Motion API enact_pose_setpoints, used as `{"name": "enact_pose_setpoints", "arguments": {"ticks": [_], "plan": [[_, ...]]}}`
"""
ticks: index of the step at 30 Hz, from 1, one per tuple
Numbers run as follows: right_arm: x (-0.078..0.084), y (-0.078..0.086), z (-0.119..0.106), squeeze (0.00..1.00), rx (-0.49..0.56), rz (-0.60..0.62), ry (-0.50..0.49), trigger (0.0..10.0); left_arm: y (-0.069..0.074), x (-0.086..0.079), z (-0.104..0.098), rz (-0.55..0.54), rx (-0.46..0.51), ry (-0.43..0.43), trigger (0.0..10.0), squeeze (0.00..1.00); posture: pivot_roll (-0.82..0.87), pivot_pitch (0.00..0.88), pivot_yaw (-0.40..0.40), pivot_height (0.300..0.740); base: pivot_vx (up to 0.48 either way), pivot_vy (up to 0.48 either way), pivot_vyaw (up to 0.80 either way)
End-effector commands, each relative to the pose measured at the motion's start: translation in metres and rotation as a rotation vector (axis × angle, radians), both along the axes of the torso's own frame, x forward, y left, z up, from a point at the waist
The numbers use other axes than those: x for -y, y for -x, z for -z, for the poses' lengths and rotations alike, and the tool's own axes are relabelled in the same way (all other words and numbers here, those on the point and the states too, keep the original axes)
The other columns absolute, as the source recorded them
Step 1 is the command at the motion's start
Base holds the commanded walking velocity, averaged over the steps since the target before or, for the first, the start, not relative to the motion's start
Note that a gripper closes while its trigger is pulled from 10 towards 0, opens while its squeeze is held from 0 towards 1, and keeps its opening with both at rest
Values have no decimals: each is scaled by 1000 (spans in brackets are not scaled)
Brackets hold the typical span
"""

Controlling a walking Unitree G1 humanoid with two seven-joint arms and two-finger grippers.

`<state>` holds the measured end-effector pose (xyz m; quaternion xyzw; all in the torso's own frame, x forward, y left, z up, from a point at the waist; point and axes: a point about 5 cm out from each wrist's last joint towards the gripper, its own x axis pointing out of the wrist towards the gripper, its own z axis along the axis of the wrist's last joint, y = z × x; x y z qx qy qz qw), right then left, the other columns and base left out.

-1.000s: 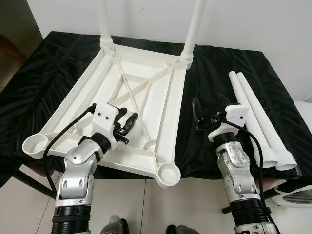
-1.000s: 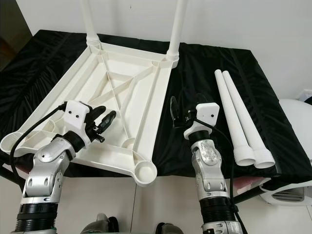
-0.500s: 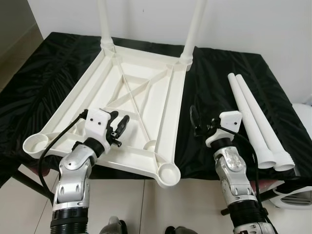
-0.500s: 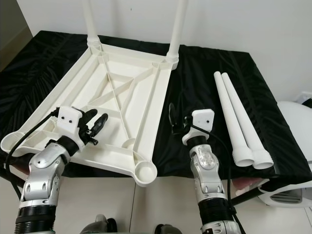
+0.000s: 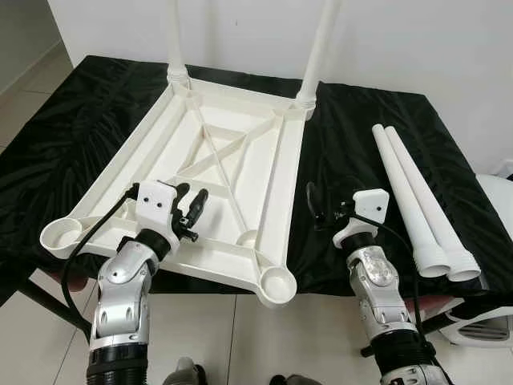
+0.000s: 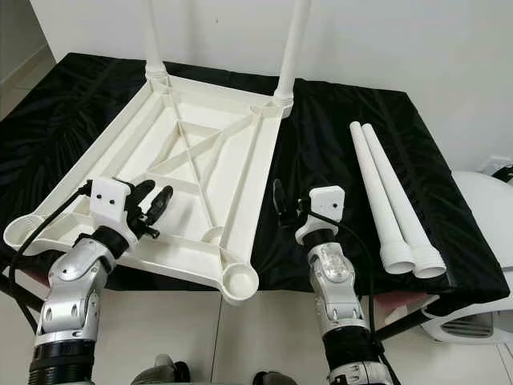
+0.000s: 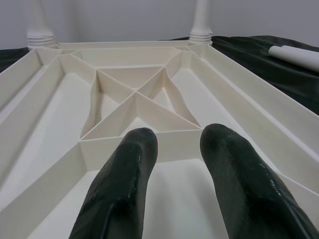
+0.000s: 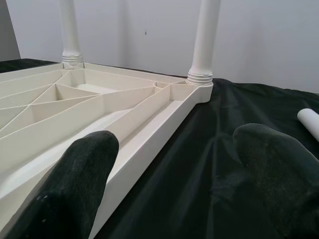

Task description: Building children table

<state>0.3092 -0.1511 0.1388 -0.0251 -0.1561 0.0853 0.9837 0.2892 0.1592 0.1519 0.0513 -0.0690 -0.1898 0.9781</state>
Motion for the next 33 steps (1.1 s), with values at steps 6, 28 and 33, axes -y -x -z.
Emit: {"name": "enact_pose_setpoints", "arguments": {"ticks": [6,28,33], "plan": [[-1,1,4,0,-1,-6,10,10000,0,-15,3,-291,12,30,10000,0,33,60,-47,740,0,0,0],[3,2,5,0,2,18,34,10000,4,-20,10,-336,5,-9,10000,0,27,55,-51,740,0,0,0],[5,1,4,0,2,31,39,10000,5,-21,11,-336,7,-15,10000,0,27,55,-50,740,0,0,0]]}}
